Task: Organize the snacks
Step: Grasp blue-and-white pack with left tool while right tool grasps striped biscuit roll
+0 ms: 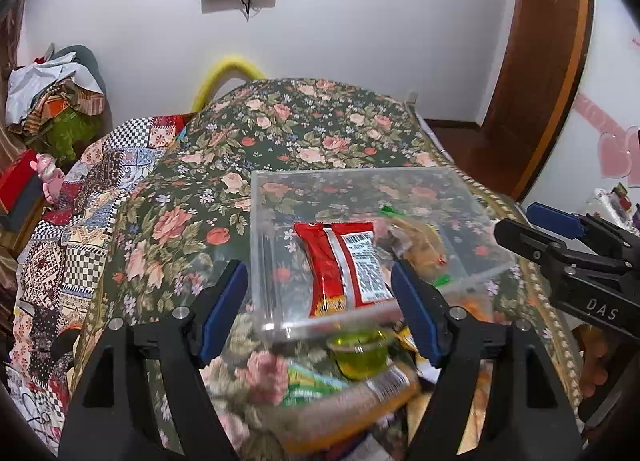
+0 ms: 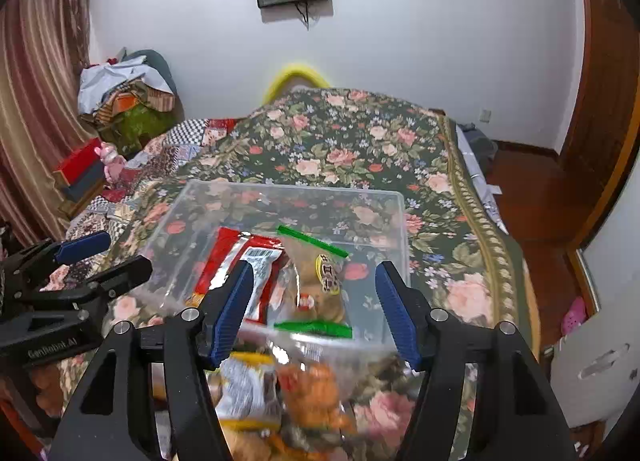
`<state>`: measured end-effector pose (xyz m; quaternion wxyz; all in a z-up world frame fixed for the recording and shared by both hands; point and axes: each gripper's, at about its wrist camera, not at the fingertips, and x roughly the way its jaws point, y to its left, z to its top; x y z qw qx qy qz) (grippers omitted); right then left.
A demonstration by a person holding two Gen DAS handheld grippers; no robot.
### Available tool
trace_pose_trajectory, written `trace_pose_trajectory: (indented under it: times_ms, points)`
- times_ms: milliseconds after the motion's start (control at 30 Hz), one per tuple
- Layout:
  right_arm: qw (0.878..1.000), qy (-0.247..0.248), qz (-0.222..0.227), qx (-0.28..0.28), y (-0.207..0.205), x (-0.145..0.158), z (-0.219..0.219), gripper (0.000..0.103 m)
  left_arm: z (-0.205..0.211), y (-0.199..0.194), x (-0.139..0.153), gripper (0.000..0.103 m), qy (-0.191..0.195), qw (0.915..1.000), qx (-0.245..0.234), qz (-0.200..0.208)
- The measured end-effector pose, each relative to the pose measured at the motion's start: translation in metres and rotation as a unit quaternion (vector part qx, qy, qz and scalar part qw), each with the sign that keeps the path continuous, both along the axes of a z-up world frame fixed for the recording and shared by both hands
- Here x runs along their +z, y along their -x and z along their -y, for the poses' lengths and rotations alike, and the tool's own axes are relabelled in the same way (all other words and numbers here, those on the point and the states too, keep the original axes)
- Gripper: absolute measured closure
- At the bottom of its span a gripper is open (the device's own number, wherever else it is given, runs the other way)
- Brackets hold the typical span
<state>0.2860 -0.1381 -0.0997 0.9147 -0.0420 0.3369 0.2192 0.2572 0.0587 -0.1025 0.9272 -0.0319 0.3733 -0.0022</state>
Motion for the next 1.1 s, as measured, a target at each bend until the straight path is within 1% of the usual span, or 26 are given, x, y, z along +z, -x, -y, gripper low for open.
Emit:
trace_pose_trajectory:
  times_ms: [133,300,400,533,667,800,1000,1100]
  points:
    - [1.0,0.0,0.017,-0.001,0.022,0.01,0.013,0.041,0.003,0.028,0.012,0.026,0.002,0.9999,-0.002,0.014]
    - [1.0,0.002,0.025,-0.004,0.047,0.016,0.028,0.041,0.009,0.058,0.019,0.021,0.007,0.9998,-0.008,0.019]
    - [1.0,0.003,0.026,-0.007,0.06,0.017,0.039,0.037,0.013,0.075,0.017,0.018,0.009,0.9998,-0.013,0.014]
    - [1.0,0.006,0.021,-0.012,0.073,0.012,0.052,0.037,0.016,0.092,0.008,0.018,0.009,0.9998,-0.019,-0.001]
    - [1.0,0.013,0.006,-0.014,0.086,0.0,0.063,0.036,0.019,0.106,-0.012,0.018,0.016,0.9991,-0.023,-0.032]
    - [0.999,0.029,-0.013,-0.013,0.097,-0.021,0.072,0.036,0.025,0.115,-0.032,0.018,0.015,0.9978,-0.023,-0.06]
    - [0.998,0.031,-0.056,-0.009,0.111,-0.052,0.084,0.036,0.03,0.125,-0.058,0.018,0.01,0.9956,-0.023,-0.091]
    - [0.996,0.029,-0.079,0.0,0.119,-0.069,0.088,0.036,0.03,0.13,-0.069,0.018,0.017,0.9942,-0.019,-0.105]
